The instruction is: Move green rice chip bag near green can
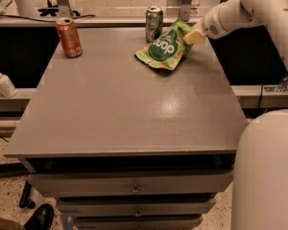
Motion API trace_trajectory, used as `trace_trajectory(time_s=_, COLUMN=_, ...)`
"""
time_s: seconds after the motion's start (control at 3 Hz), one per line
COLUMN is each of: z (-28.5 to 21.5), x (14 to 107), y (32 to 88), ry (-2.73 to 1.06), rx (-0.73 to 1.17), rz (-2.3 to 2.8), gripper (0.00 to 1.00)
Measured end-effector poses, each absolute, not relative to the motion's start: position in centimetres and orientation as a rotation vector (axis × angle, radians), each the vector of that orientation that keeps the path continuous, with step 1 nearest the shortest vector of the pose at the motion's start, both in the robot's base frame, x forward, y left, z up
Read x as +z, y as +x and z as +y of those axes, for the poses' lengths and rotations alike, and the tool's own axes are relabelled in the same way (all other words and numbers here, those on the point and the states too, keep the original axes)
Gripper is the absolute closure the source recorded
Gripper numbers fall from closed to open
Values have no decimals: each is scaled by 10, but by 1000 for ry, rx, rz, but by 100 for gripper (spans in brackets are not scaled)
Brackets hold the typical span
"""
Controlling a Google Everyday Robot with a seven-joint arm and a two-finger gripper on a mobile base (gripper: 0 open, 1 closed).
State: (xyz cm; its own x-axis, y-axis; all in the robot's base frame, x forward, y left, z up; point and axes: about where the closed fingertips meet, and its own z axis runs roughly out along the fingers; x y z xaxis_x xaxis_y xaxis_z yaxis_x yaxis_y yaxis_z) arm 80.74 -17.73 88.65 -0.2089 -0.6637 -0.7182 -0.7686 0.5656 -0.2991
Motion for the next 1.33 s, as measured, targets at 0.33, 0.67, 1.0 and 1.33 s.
trace_trajectory(time_s=0.33, z=-179, x=885, y=809, ry=-1155, rx=147, rz=1946, gripper=12)
trace_trajectory(time_s=0.67, z=-181, x=883, y=809, ry=-1155, rx=143, rz=1952, gripper=0)
trace_trajectory(time_s=1.0, z=-182, x=883, y=808, ry=-1155, rx=144, rz=1955, gripper=0)
trace_trajectory(time_s=1.33, z=-182, x=890, y=798, ry=-1164, rx=167, rz=1962, gripper=0)
